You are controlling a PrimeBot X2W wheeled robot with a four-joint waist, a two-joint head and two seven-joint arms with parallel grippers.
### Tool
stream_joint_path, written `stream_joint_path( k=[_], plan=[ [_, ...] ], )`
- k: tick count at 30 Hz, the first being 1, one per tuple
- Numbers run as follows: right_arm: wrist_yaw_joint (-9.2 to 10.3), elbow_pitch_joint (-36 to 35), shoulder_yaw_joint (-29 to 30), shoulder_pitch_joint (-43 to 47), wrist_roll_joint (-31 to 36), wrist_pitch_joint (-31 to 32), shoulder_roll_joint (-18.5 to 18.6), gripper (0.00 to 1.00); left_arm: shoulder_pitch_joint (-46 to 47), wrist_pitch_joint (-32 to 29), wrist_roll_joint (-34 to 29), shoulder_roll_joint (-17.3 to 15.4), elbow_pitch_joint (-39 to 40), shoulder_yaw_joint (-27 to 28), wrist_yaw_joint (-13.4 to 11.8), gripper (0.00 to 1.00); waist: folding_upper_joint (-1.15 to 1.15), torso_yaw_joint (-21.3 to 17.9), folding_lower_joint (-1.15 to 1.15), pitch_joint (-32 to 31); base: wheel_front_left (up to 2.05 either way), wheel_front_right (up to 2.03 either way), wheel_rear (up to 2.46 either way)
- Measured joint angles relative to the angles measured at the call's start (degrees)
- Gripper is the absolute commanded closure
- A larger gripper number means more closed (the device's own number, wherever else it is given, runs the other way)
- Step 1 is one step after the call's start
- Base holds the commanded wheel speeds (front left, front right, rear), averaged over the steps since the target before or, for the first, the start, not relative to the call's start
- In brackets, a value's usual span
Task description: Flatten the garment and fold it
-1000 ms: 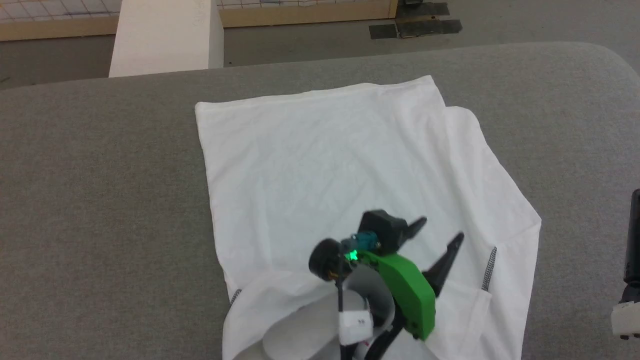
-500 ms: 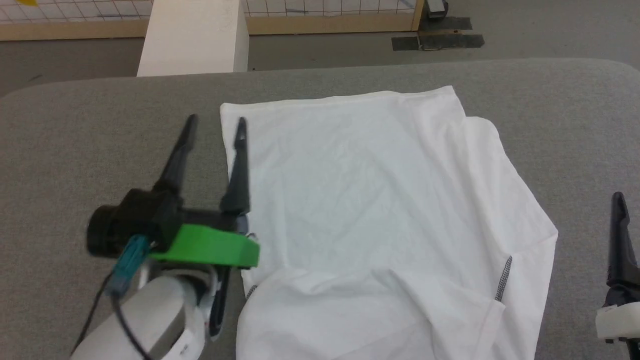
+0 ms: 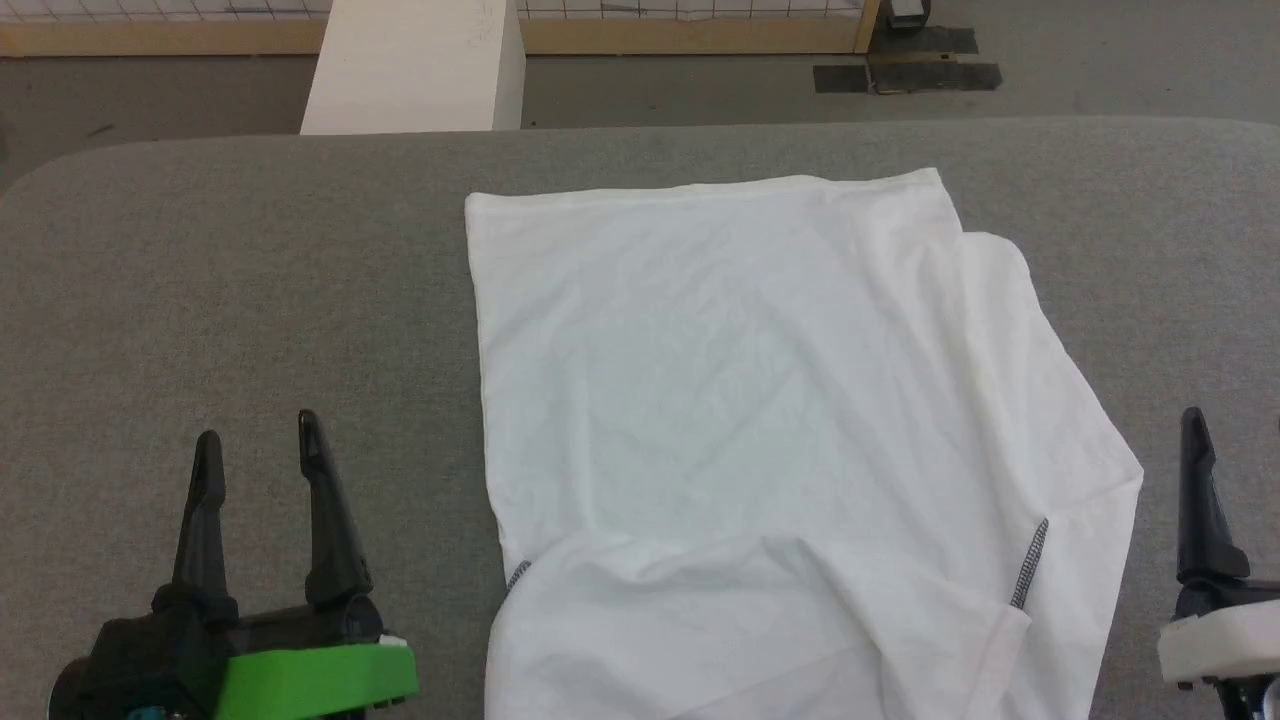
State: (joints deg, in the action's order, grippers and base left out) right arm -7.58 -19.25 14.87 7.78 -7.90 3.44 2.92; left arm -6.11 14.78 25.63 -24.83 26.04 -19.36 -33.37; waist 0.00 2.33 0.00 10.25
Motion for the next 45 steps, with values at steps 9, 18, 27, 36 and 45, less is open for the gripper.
stream_joint_path(
  k=[9,18,27,36,45],
  plan=[
    [0.00,0.8,-0.3,-14.5,-4.4,4.9,9.6,0.00,0.1,0.0,-4.5,5.9,-1.0,4.2,7.7,0.00,0.00,0.2,0.00,4.1,0.00,0.00,0.00],
    [0.00,12.5,-6.7,-37.1,-17.3,20.3,27.2,0.00,2.0,0.0,-8.4,11.1,-0.6,7.4,13.0,0.00,0.00,1.0,0.00,12.7,0.00,0.00,0.00],
    [0.00,21.0,-11.7,-43.1,-20.9,29.8,31.6,0.00,5.1,0.0,-10.9,15.3,-1.1,6.9,16.3,0.00,0.00,2.8,0.00,19.5,0.00,0.00,0.00],
    [0.00,23.1,-15.2,-43.8,-21.8,32.1,34.2,0.00,6.3,0.0,-13.0,18.2,-1.7,7.2,18.8,0.00,0.00,5.6,0.01,24.0,0.00,0.00,0.00],
    [0.00,23.4,-18.4,-43.9,-24.4,34.2,36.3,0.76,6.5,0.0,-13.3,19.9,-3.0,8.2,20.8,0.00,0.00,7.7,0.01,26.2,0.00,0.00,0.00]
  ],
)
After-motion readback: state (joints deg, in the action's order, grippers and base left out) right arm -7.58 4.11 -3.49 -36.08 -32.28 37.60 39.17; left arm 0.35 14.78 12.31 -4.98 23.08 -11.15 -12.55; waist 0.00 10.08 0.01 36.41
